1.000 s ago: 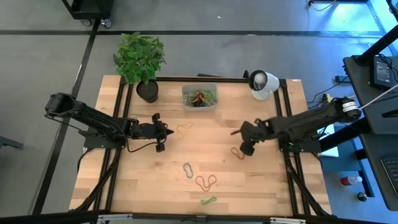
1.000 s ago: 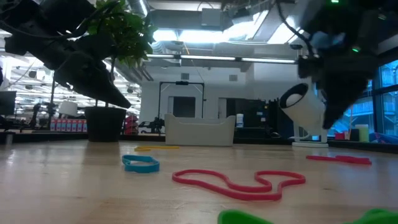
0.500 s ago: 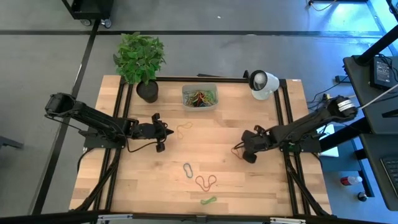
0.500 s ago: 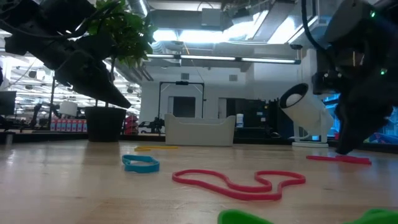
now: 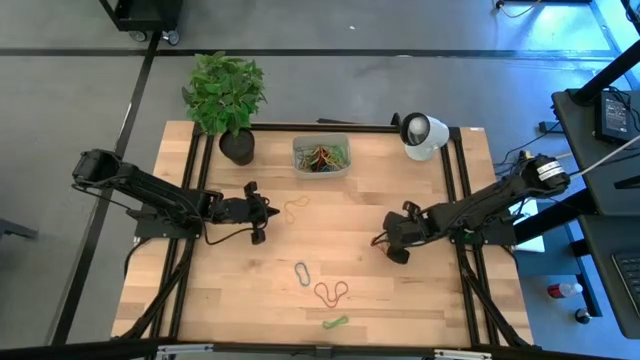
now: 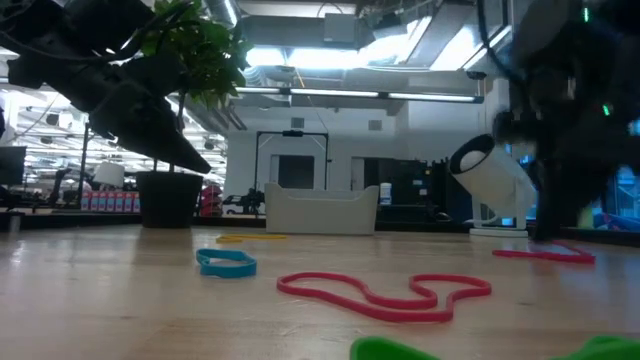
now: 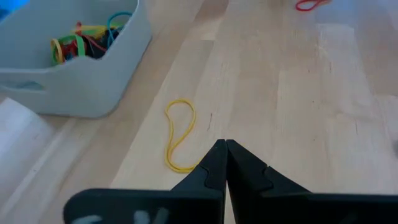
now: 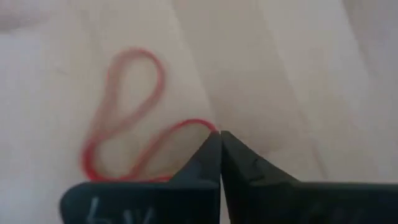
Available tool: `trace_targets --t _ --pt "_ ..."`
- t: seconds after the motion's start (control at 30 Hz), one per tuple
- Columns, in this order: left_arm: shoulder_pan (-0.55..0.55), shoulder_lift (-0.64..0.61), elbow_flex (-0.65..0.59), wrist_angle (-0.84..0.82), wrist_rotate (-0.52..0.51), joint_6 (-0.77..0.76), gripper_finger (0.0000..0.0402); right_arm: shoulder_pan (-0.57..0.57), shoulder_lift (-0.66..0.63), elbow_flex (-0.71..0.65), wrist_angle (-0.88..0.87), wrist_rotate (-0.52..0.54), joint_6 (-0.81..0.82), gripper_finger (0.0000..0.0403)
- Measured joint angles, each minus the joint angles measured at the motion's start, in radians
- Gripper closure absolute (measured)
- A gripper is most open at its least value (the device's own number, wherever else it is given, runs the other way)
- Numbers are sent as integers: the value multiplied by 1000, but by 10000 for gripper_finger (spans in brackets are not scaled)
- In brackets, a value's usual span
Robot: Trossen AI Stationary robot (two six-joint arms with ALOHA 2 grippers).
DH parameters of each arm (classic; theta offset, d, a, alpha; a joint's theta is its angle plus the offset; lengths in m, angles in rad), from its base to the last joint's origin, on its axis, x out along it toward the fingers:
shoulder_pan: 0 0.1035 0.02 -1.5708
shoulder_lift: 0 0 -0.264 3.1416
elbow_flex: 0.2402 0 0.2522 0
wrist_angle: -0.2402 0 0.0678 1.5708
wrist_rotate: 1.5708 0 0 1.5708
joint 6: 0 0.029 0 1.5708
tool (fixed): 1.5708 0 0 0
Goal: Pick and place rubber bands into bin
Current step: Put the red rubber band into the gray bin
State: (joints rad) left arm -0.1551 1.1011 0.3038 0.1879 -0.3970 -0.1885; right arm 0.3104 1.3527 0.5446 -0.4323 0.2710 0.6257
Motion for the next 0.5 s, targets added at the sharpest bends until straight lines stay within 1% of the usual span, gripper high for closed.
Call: trace_targets --t 0.13,0.23,0.4,0.5 --pt "0 0 0 14 -9 52 397 -33 -14 84 -11 79 -80 400" --pt "0 0 0 37 -10 57 399 -81 -17 177 -1 93 -157 401" --pt "0 0 0 81 -10 113 399 -179 -12 358 -2 101 -352 401" --pt "0 0 0 83 -10 136 399 -246 5 469 17 124 -466 402"
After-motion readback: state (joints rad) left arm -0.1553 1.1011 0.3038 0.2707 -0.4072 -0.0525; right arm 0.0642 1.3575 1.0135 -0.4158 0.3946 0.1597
